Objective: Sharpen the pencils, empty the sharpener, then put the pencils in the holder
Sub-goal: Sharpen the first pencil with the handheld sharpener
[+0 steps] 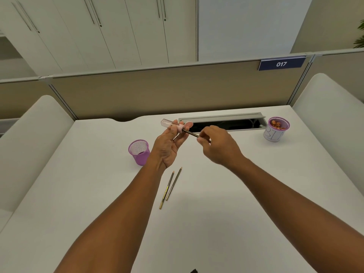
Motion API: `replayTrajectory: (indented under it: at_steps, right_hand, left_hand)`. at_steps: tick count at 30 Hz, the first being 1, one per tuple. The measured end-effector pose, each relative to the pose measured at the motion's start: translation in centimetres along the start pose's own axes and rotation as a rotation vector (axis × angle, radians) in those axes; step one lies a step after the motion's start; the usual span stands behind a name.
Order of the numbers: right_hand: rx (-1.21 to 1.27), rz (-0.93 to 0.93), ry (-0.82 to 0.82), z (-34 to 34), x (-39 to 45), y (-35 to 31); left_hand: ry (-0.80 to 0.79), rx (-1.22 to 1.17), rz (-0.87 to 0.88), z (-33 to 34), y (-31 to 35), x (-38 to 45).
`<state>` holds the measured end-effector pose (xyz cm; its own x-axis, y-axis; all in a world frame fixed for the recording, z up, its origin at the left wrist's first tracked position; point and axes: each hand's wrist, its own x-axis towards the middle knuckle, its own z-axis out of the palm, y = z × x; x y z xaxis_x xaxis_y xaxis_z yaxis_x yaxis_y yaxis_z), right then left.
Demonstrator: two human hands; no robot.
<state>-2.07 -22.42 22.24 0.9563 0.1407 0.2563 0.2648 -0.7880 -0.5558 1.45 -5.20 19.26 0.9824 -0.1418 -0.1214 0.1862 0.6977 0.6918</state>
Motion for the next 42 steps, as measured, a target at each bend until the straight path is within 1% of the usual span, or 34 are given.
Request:
replayTrajectory:
  at_steps: [3, 4, 5, 6, 7, 8, 9, 10, 11, 12, 14, 16, 17, 19, 21, 22, 23, 24, 25, 26, 27, 28, 29, 30, 32, 34, 37, 39, 40, 42]
  right_hand:
    - [-0.287, -0.18, 0.227, 0.5, -1.1, 0.4]
    - [-0.326, -0.197, 0.268, 0.4, -1.2, 0.2]
    - [-0.354, -0.175, 0.262, 0.2, -1.3, -0.2]
    - [-0.366, -0.105, 0.208, 0.1, -1.2, -0.6]
    - [-0.346, 0.01, 0.12, 0.0, -1.0, -1.0]
    - [-0.26, 0.165, 0.001, -0.4, -0.6, -1.4]
    - [-0.083, 0.336, -0.126, -1.0, -0.2, -1.8]
    - [0.155, 0.494, -0.238, -1.5, 0.1, -2.1]
    - [0.353, 0.618, -0.316, -1.9, 0.3, -2.3]
    - [0.448, 0.661, -0.357, -2.1, 0.3, -2.3]
    - [0.446, 0.586, -0.382, -2.3, 0.0, -2.3]
    - [0.35, 0.421, -0.333, -2.0, -0.7, -2.1]
    - [0.267, 0.32, -0.276, -1.7, -1.0, -1.9]
    - [0.033, 0.111, -0.1, -0.9, -1.7, -1.3]
    - [-0.211, -0.026, 0.053, -0.3, -2.4, -1.1]
    - [-0.291, -0.047, 0.092, -0.2, -2.7, -1.3]
    - [-0.338, -0.031, 0.101, -0.1, -2.9, -1.5]
    - [-0.345, 0.014, 0.069, -0.1, -2.9, -1.7]
    - [-0.301, 0.091, 0.0, -0.2, -2.7, -1.9]
    - [-0.185, 0.202, -0.112, -0.6, -2.3, -2.1]
    - [0.046, 0.349, -0.235, -1.2, -1.7, -2.3]
    - [0.328, 0.526, -0.335, -1.8, -1.2, -2.5]
    - [0.543, 0.676, -0.4, -2.4, -1.0, -2.6]
    - [0.633, 0.735, -0.437, -2.7, -1.0, -2.7]
    - [0.575, 0.675, -0.447, -2.8, -1.1, -2.7]
    - [0.407, 0.498, -0.374, -2.3, -1.5, -2.7]
    - [0.046, 0.174, -0.157, -1.3, -2.1, -2.3]
    - [-0.203, 0.015, 0.006, -0.6, -2.5, -2.2]
    - [-0.283, -0.028, 0.055, -0.4, -2.7, -2.2]
    - [-0.344, -0.031, 0.082, 0.0, -2.9, -2.5]
  left_hand:
    - [0.005, -0.009, -0.011, 0.2, -0.6, -0.6]
    - [0.009, -0.018, -0.012, 0.3, -0.7, -0.7]
    - [0.01, -0.024, -0.012, 0.4, -0.9, -0.8]
    - [0.004, -0.025, -0.011, 0.5, -0.9, -0.9]
    - [-0.007, -0.024, -0.009, 0.6, -0.9, -1.1]
    - [-0.015, -0.022, -0.009, 0.7, -1.0, -1.3]
    - [-0.019, -0.027, -0.014, 0.6, -1.1, -1.5]
    - [-0.021, -0.033, -0.017, 0.5, -1.2, -1.7]
    - [-0.022, -0.034, -0.021, 0.5, -1.2, -1.8]
    - [-0.02, -0.028, -0.022, 0.4, -1.2, -1.8]
    - [-0.008, -0.03, -0.014, 0.4, -1.0, -1.9]
    - [0.003, -0.036, -0.002, 0.4, -0.8, -2.0]
    - [0.004, -0.036, 0.001, 0.4, -0.8, -2.1]
    - [-0.001, -0.032, 0.0, 0.3, -0.8, -2.4]
    - [-0.014, -0.029, -0.005, 0.4, -1.1, -2.6]
    - [-0.019, -0.024, -0.007, 0.5, -1.3, -2.8]
    - [-0.021, -0.02, -0.008, 0.6, -1.4, -3.0]
    - [-0.018, -0.021, -0.009, 0.6, -1.5, -3.1]
    - [-0.015, -0.028, -0.014, 0.6, -1.6, -3.2]
    - [-0.016, -0.038, -0.02, 0.6, -1.6, -3.4]
    - [-0.019, -0.042, -0.026, 0.6, -1.6, -3.5]
    - [-0.024, -0.039, -0.029, 0.6, -1.7, -3.7]
    - [-0.025, -0.036, -0.03, 0.6, -1.7, -3.8]
    - [-0.023, -0.034, -0.029, 0.7, -1.6, -3.9]
    - [-0.012, -0.032, -0.021, 0.7, -1.6, -3.9]
    - [0.007, -0.024, -0.01, 0.6, -1.5, -3.7]
    - [0.036, -0.032, 0.003, 0.3, -1.3, -3.8]
    - [0.05, -0.041, 0.003, 0.2, -1.5, -3.8]
    - [0.049, -0.045, 0.002, 0.3, -1.5, -3.8]
    - [0.033, -0.041, 0.002, 0.4, -1.5, -3.9]
